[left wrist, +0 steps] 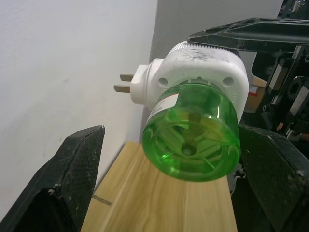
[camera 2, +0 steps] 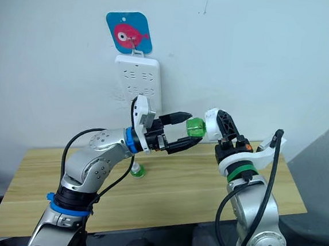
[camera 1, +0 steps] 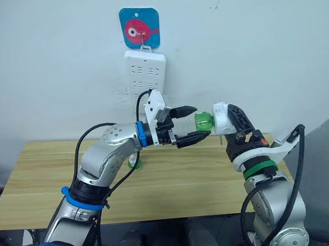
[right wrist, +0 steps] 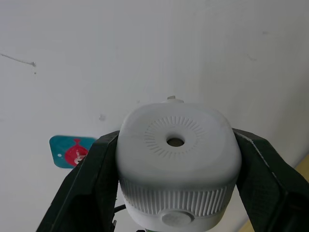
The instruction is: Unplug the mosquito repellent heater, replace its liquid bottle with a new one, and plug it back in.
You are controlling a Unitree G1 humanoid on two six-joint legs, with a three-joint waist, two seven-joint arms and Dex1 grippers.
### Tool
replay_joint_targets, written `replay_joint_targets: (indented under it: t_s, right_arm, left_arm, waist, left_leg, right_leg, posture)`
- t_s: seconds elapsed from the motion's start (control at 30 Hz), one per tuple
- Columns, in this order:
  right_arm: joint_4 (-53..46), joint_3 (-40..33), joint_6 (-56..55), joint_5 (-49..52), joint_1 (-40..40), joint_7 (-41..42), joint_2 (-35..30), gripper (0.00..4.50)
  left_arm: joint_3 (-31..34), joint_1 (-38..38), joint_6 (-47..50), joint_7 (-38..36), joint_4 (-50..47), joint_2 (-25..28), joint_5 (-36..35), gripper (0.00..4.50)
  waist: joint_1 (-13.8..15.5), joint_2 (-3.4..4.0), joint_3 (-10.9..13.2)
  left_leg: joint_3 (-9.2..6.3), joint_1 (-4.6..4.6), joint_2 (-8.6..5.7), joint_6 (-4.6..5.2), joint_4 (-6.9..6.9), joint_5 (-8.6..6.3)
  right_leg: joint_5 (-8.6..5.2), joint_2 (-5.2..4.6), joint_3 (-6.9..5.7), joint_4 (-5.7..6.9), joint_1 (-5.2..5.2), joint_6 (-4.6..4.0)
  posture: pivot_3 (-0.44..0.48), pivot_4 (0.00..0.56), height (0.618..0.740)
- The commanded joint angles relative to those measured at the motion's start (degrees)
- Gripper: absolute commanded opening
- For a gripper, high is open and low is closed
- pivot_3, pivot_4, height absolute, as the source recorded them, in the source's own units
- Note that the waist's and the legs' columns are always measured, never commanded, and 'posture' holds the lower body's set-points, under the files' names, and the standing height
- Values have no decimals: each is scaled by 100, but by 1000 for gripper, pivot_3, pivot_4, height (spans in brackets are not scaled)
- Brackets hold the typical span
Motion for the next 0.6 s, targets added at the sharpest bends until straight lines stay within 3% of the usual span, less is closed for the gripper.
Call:
replay_joint_targets:
  t_s: [0.03, 0.23, 0.33, 0.5, 0.6]
  right_arm:
    - [-271, 98, -236, 143, -43, 42, -47, 2945]
    - [-246, 174, -343, 146, -77, 43, -150, 2945]
    - [-251, 202, -365, 153, -71, 45, -199, 2945]
    - [-243, 252, -431, 170, -73, 53, -284, 2945]
    - [-238, 265, -448, 178, -70, 69, -324, 2945]
  left_arm:
    - [105, -69, 31, -13, -230, 18, -168, 4500]
    - [133, -153, 124, -2, -197, 3, -289, 4500]
    - [155, -207, 138, 3, -150, -16, -335, 3892]
    - [102, -199, 116, 24, -147, -36, -353, 2453]
    - [84, -164, 112, 5, -161, -17, -353, 2423]
  waist:
    - [1, 0, 0]
    - [4, 0, 0]
    - [5, 0, 0]
    - [7, 0, 0]
    - [7, 0, 0]
  left_leg:
    - [0, 0, 0, 0, 0, 0]
    - [0, 0, 0, 0, 0, 0]
    - [0, 0, 0, 0, 0, 0]
    - [0, 0, 0, 0, 0, 0]
    - [0, 0, 0, 0, 0, 0]
  right_leg:
    - [0, 0, 0, 0, 0, 0]
    - [0, 0, 0, 0, 0, 0]
    - [0, 0, 0, 0, 0, 0]
    - [0, 0, 1, 0, 0, 0]
    - [0, 0, 1, 0, 0, 0]
  posture:
    - [-219, 159, 740]
    - [-219, 158, 740]
    - [-219, 158, 740]
    - [-220, 157, 740]
    - [-221, 156, 740]
